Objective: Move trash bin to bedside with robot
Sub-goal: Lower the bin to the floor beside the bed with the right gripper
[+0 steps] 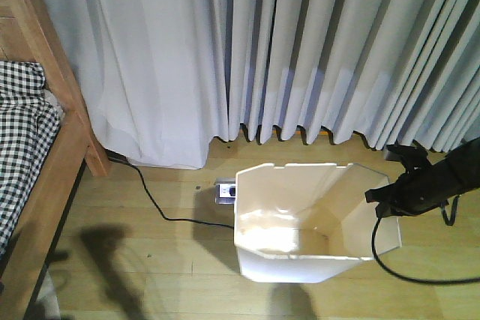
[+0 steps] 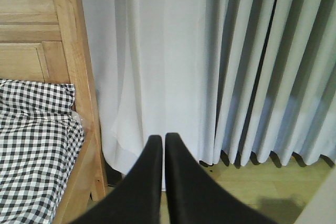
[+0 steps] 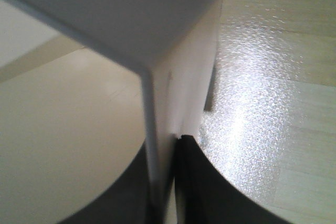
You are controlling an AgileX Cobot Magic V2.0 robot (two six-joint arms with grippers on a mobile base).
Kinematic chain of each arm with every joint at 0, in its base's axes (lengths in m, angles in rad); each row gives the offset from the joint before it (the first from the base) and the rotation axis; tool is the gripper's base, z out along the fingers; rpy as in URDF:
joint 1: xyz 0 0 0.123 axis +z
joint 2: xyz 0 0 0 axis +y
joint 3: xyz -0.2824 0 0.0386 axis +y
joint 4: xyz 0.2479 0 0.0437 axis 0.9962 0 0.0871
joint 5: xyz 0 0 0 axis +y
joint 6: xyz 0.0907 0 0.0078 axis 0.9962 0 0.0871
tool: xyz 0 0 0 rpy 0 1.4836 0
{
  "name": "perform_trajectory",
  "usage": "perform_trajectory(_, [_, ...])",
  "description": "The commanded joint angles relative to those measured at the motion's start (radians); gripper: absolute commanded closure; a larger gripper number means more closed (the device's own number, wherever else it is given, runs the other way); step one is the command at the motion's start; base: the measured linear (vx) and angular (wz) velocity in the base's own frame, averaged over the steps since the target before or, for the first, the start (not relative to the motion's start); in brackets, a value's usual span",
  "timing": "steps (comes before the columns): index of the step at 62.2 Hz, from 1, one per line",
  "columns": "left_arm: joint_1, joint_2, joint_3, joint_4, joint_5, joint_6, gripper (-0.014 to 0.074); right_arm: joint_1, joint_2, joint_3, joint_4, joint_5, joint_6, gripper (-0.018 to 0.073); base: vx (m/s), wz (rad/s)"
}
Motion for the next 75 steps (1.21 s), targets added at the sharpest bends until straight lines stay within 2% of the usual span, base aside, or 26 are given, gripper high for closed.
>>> perform_trajectory(1, [-0.006, -0.013, 0.019, -0.002, -0.069, -0.004, 0.0602, -0.005, -0.011, -0.075, 0.047, 0.116, 0.042, 0.0561, 0.0, 0.0])
perform_trajectory(19, [-0.006, -0.013, 0.019, -0.002, -0.069, -0.004, 0.0602, -0.005, 0.179, -0.263, 0.045, 0.155, 0.051, 0.0555, 0.0, 0.0])
perform_trajectory(31, [-0.006, -0.013, 0.019, -0.002, -0.069, -0.004, 0.0602, -0.001, 0.274, -0.38, 0.0, 0.173, 0.062, 0.0548, 0.0, 0.0])
perform_trajectory(44, [-0.006, -0.013, 0.019, -0.002, -0.069, -0.004, 0.0602, 0.026, 0.385, -0.53, -0.113, 0.198, 0.142, 0.0544, 0.0, 0.0])
perform_trajectory(50, [-0.006, -0.013, 0.019, -0.002, -0.069, -0.004, 0.0602, 0.036, 0.439, -0.597, -0.126, 0.204, 0.204, 0.0541, 0.0, 0.0])
perform_trajectory(63, [-0.006, -0.013, 0.019, -0.002, -0.069, -0.004, 0.0602, 0.068, 0.546, -0.739, -0.144, 0.26, 0.238, 0.0535, 0.0, 0.0])
perform_trajectory(75, [-0.006, -0.013, 0.019, -0.002, -0.069, -0.004, 0.0602, 0.089, 0.613, -0.825, -0.202, 0.26, 0.329, 0.0526, 0.0, 0.0])
